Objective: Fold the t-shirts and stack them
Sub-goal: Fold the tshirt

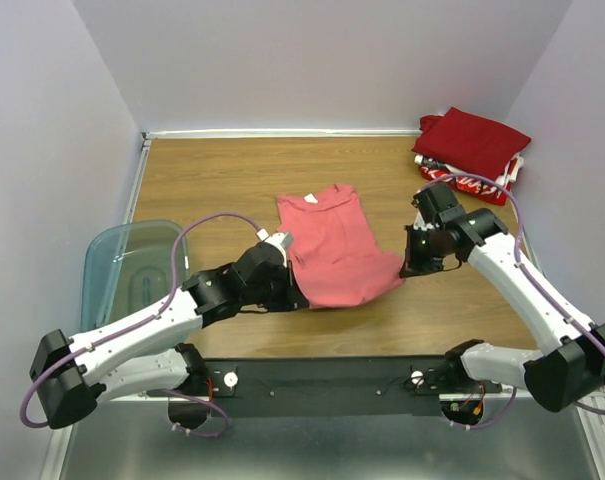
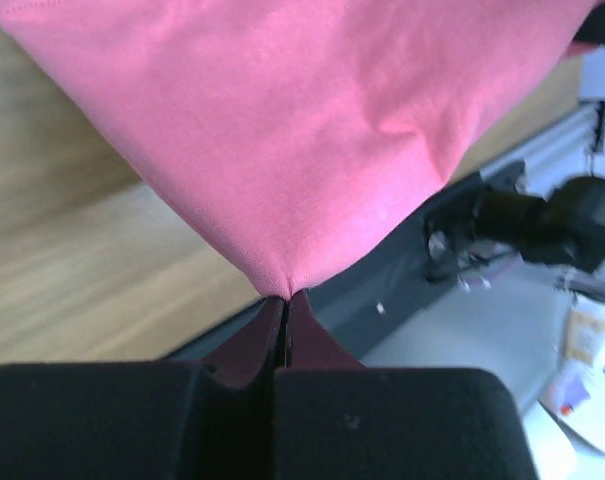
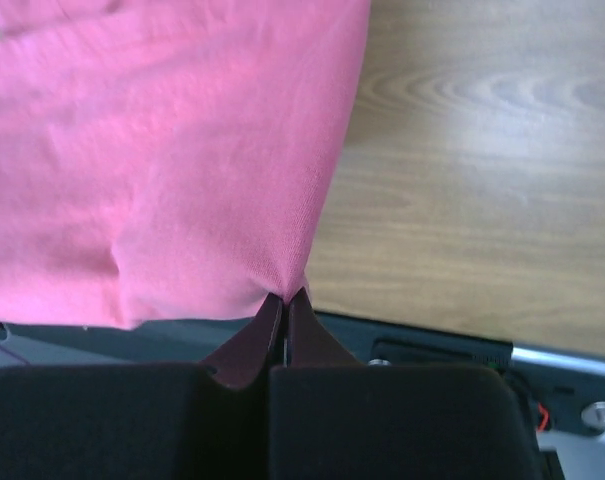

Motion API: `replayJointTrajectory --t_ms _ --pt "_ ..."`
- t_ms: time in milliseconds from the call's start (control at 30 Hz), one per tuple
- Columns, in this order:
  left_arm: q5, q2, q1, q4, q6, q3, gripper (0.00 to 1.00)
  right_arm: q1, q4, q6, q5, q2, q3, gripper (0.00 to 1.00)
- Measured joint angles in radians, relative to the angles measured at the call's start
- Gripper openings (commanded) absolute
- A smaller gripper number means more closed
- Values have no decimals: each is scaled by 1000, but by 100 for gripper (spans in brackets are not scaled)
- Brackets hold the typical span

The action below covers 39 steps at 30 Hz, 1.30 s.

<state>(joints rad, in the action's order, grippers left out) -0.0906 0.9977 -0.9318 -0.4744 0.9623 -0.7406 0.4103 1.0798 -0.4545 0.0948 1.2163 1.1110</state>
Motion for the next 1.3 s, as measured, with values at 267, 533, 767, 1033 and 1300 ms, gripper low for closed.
replayJointTrajectory --t_ms 267,533,767,1033,1300 --pt "-6 -32 -205 -48 167 -5 0 0 162 -40 0 -35 114 0" --pt "45 -48 -285 -98 307 -21 0 0 227 -71 -7 -22 225 0" --pt "94 -62 -249 -102 336 -21 0 0 204 -73 -55 71 232 0" --pt "98 -27 -103 -86 251 -21 0 0 142 -77 -80 207 339 0" --pt "90 8 56 -49 120 -21 0 0 81 -67 -106 322 421 0"
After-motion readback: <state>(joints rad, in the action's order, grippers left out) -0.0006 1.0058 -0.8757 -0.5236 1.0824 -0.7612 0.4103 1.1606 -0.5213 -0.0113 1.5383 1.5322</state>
